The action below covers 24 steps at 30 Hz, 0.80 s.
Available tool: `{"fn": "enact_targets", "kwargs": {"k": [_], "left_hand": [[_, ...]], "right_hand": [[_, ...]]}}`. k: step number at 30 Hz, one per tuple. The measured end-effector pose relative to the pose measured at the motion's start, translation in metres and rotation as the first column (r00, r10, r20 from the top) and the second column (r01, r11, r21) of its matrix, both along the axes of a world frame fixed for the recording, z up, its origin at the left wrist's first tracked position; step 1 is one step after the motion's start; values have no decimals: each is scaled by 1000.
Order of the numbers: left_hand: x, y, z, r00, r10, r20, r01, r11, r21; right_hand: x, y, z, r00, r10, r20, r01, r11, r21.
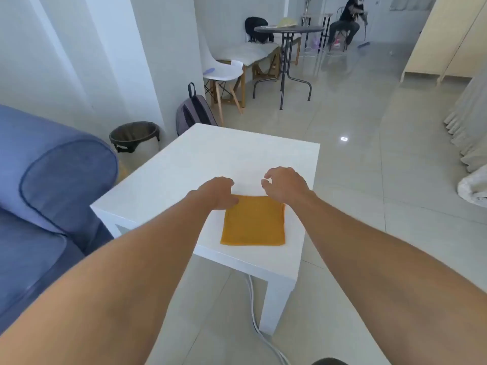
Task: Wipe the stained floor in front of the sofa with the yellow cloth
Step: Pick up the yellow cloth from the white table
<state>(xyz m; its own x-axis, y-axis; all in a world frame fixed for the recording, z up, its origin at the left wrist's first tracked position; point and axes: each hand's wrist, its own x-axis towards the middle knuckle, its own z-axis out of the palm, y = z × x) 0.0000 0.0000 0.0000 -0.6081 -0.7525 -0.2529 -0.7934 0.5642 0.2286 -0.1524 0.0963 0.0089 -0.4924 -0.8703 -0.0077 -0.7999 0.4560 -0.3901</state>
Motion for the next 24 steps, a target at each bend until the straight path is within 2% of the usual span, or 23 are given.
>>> {"fn": "enact_targets", "kwargs": {"k": [3,5,7,9,14,16,24], "left_hand": [[-8,-10,-28,999,-15,31,16,999,-31],[-11,-16,-37,1000,-3,-5,3,998,-66],[-14,-18,-42,1000,-1,-24,-2,995,-103],[-17,-18,-39,1000,-20,-1,20,992,-123],[-19,-13,-32,999,-48,23,51,987,-151],[-16,-8,-26,999,-41,-12,39,988,-152],[30,24,31,987,-29,-158,-6,976,-220]], "right_hand": [[-3,-2,-34,1000,3,13,-3,1000,-13],[-1,-1,-50,1000,7,5,-7,999,-53],[0,-1,-61,1000,9,-24,-11,994,-108],[3,0,-62,999,12,-46,-17,995,-98],[3,-1,-49,989,19,150,-20,1000,1],[2,-3,-42,986,42,159,-45,999,17],[31,9,4,986,164,-28,-166,983,-77]]}}
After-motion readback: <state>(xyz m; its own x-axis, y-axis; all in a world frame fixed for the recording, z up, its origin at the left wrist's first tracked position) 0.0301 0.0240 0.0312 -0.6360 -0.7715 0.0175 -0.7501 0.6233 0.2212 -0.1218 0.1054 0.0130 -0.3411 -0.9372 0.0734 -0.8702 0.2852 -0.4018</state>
